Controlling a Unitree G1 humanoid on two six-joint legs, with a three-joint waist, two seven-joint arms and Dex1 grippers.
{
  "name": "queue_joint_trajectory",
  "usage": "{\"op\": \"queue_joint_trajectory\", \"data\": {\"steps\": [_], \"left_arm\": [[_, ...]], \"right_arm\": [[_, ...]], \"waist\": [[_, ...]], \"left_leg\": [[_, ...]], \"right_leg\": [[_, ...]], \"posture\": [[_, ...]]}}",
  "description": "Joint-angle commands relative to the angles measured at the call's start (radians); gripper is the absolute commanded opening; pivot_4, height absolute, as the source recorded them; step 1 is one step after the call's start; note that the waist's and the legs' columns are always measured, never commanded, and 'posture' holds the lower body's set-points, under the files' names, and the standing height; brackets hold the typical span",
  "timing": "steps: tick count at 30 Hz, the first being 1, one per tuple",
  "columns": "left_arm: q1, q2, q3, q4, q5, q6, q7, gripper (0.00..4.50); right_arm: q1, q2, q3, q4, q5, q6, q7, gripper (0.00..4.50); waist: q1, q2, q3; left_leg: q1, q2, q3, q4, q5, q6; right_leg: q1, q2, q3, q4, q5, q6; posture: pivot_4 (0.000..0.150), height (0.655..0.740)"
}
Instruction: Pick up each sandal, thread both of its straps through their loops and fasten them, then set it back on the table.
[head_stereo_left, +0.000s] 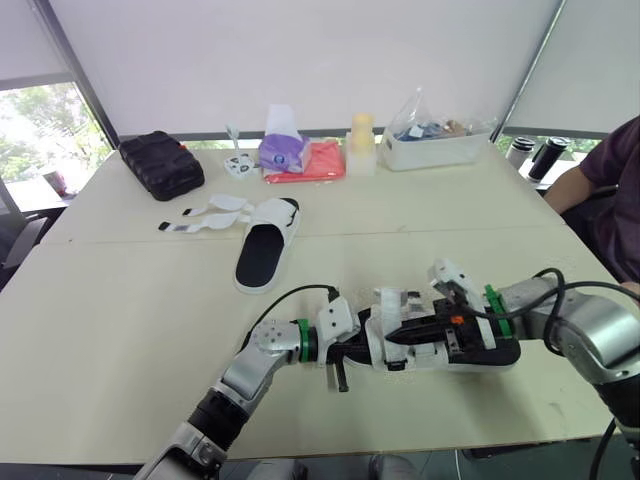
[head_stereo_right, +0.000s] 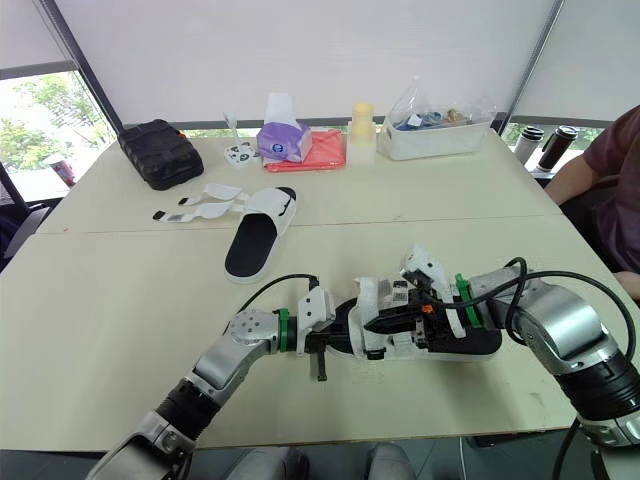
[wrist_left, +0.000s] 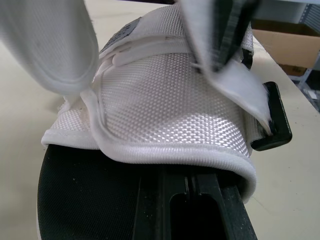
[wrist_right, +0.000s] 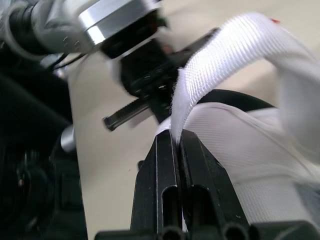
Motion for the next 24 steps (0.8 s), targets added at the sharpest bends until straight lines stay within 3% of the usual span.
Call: {"op": "queue_joint_trajectory", "data": {"steps": [1,4,6,8,14,20,24], "left_arm": [[0.021,0.022,0.023,0.094,0.047,0.050,0.054,0.00],[0.022,0.019,0.023,0.095,0.046,0.051,0.057,0.00],[0.024,0.018,0.025,0.094,0.044,0.054,0.060,0.00],[0.024,0.018,0.025,0.094,0.044,0.054,0.060,0.00],[0.032,0.022,0.024,0.090,0.047,0.046,0.060,0.00],[0.029,0.031,0.027,0.094,0.049,0.030,0.052,0.00],[0.027,0.039,0.029,0.098,0.046,0.022,0.042,0.00]], "right_arm": [[0.016,-0.019,0.026,-0.043,-0.052,-0.037,0.033,0.04],[0.032,-0.006,0.023,-0.044,-0.048,-0.018,0.024,0.04],[0.054,-0.013,0.010,-0.055,-0.038,-0.007,0.027,0.58],[0.071,-0.022,-0.018,-0.069,-0.013,0.012,0.030,1.32],[0.116,-0.021,-0.275,-0.058,0.131,0.159,-0.073,4.36],[0.413,-0.034,-0.514,-0.262,0.276,0.275,-0.116,4.36],[0.572,0.039,-0.559,-0.405,0.333,0.279,-0.210,4.36]], "waist": [[-0.001,0.000,0.000],[0.001,0.000,0.000],[0.001,0.000,0.000],[0.002,0.000,0.000],[0.002,-0.001,0.000],[0.003,-0.001,0.000],[0.000,-0.003,0.001]], "left_leg": [[0.000,0.000,0.000,0.000,0.000,0.000],[0.000,0.000,0.000,0.000,0.000,0.000],[0.000,0.000,0.000,0.000,0.000,0.000],[0.000,0.000,0.000,0.000,0.000,0.000],[0.000,0.000,0.000,0.000,0.000,0.000],[0.000,0.000,-0.001,-0.001,0.000,0.000],[0.002,0.002,0.000,-0.003,-0.001,-0.002]], "right_leg": [[0.000,0.000,0.000,0.000,0.000,0.000],[0.000,0.000,0.000,0.000,0.000,0.000],[0.000,0.000,0.000,0.000,0.000,0.000],[0.000,0.000,0.000,0.000,0.000,0.000],[0.001,0.000,0.000,0.000,0.000,0.000],[0.000,0.000,0.000,-0.001,0.000,-0.001],[0.002,0.000,0.000,-0.001,-0.003,0.004]], "posture": [[0.150,0.7400],[0.150,0.7400],[0.150,0.7400],[0.150,0.7400],[0.150,0.7400],[0.150,0.7400],[0.150,0.7400]]}}
